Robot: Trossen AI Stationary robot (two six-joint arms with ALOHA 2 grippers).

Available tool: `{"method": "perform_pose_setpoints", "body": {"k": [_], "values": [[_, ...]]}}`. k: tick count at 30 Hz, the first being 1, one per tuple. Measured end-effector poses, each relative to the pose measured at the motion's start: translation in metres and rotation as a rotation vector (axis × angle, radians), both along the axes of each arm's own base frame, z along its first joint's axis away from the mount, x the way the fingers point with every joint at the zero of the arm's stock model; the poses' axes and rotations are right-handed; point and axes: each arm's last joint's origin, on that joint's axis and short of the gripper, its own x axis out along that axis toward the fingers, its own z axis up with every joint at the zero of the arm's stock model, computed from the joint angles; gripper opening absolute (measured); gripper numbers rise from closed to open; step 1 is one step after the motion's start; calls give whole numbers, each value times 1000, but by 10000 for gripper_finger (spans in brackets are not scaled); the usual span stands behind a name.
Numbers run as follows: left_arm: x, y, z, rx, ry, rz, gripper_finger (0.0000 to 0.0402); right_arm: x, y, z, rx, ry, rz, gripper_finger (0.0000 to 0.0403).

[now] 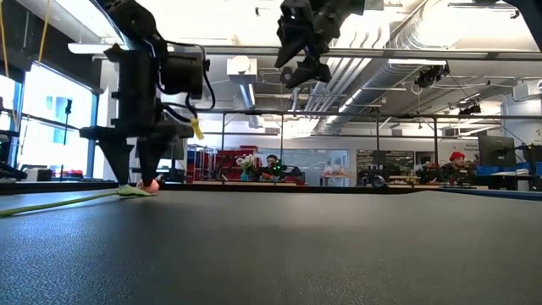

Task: Sort flowers into vase by color
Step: Put the pink flower into the green vase

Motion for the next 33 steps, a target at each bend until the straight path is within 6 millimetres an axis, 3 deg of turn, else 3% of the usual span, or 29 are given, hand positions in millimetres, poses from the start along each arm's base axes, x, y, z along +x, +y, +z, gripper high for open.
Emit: {"method": "perform_pose_setpoints", "body": {"k": [9,12,17,21,26,33], "values": [[8,1,-19,-42,31,-3,180,-7,-11,-1,-31,15,23,249],[9,1,-18,-40,13,-6,136,-7,-12,-1,-39,14,33,249],[10,0,-3,78,-58,14,22,-7,-11,-1,-43,13,39,249],[6,1,10,121,-91,20,14,-6,-12,-1,-32,5,17,249],[-6,-5,48,177,-247,-30,3,-3,-10,0,-9,0,-31,249],[-49,-26,135,387,-604,-266,1,7,11,0,-25,34,-185,249]]}}
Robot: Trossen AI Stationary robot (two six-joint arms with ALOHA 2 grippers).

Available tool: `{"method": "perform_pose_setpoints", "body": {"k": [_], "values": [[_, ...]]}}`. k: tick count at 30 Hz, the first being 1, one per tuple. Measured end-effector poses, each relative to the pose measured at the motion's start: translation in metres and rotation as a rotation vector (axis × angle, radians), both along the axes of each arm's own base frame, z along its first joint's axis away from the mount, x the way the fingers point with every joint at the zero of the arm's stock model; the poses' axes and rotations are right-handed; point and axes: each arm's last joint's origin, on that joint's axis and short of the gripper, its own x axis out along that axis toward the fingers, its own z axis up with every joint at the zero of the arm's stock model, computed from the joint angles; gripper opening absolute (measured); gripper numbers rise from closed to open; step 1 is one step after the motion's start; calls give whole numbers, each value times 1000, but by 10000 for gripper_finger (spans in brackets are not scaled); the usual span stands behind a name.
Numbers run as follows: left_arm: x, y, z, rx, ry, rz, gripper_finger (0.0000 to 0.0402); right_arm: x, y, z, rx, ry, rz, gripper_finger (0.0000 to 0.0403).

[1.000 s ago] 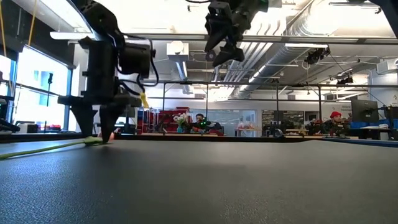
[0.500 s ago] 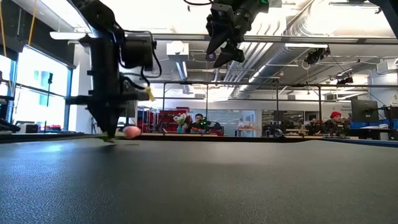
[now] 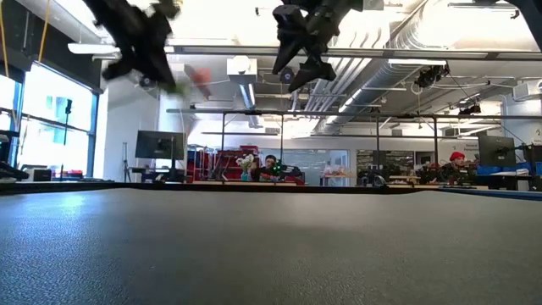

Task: Sort flowers into vase by color
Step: Put the pink flower into the green vase

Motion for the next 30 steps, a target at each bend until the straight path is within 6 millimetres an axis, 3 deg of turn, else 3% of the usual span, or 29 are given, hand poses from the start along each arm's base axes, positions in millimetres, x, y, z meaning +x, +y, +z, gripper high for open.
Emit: {"method": "perform_pose_setpoints", "body": {"k": [5,9,16,20,30], "values": [[-47,-20,41,149,-256,-151,1,10,25,1,12,-6,-69,249],[-76,-33,49,199,-412,-264,0,15,45,1,35,0,-125,249],[-100,-49,23,204,-626,-480,0,21,79,1,48,1,-203,249],[-103,-57,7,172,-726,-587,0,22,95,1,64,-5,-236,249],[-100,-72,-6,204,-813,-810,0,23,110,1,118,-9,-285,249]]}}
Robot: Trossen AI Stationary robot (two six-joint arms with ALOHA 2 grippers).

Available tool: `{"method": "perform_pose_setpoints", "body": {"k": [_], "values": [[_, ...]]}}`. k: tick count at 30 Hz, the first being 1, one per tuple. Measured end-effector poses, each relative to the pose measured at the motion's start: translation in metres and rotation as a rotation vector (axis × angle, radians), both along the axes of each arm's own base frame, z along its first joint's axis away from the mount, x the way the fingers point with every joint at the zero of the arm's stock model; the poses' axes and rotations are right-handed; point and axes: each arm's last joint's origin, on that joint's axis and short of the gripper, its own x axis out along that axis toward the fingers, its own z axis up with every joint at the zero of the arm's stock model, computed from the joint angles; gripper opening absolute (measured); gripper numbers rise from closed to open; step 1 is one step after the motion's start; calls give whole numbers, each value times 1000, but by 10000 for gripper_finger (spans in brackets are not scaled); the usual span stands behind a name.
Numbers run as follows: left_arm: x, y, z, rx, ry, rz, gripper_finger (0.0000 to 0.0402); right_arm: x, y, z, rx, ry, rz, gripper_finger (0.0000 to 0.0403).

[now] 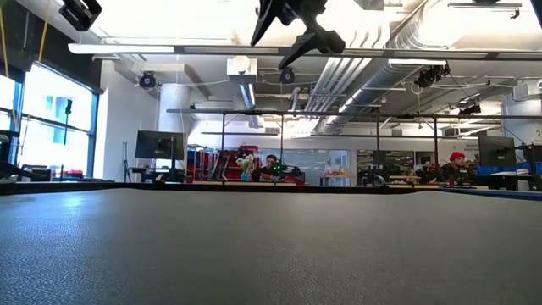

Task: Sort flowers into vase by color
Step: Put the pink flower into the green vase

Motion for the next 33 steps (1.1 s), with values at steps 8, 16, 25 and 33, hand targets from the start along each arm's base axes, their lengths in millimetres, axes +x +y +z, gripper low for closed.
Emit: {"method": "perform_pose_setpoints", "body": {"k": [8,16,25,33], "values": [[7,-10,-14,-17,-49,-77,0,1,0,1,22,-17,-12,249],[8,-17,-18,65,-47,-130,0,1,1,1,35,-17,-3,249],[7,-18,-16,6,-55,-163,0,1,1,1,34,-16,1,249],[7,-18,-14,-3,-73,-157,0,1,0,1,18,-15,21,249]]}}
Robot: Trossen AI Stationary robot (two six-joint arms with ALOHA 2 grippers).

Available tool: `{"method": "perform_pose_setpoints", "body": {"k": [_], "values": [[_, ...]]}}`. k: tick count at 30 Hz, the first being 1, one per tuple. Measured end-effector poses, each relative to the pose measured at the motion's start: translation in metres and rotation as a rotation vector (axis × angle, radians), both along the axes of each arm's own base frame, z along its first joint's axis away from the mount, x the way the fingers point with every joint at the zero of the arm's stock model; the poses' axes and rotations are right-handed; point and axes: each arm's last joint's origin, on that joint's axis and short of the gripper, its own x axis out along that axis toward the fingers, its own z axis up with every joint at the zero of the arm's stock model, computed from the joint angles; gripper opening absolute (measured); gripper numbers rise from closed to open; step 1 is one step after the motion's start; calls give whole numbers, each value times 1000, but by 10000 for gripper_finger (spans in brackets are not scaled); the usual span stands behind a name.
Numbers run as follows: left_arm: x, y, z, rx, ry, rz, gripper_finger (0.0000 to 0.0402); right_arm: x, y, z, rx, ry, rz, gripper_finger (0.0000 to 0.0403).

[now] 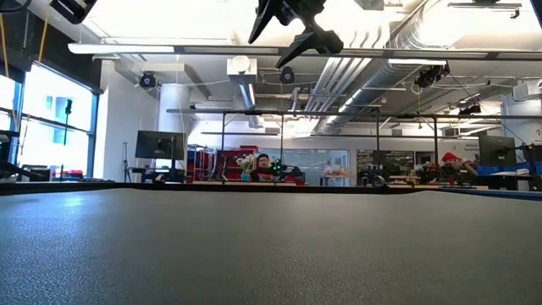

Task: Sort flowers into vase by color
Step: Put the pink flower into the green vase

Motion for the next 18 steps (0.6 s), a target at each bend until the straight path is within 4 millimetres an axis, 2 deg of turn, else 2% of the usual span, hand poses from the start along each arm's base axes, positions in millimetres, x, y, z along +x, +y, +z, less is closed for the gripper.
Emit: {"method": "perform_pose_setpoints", "body": {"k": [4,10,18], "values": [[-1,2,9,-16,-95,53,0,0,0,0,-8,1,10,249],[-5,5,25,-27,-142,81,0,0,-1,0,-16,2,19,249],[-6,5,26,-40,-116,64,0,0,-6,0,-20,4,27,249]]}}
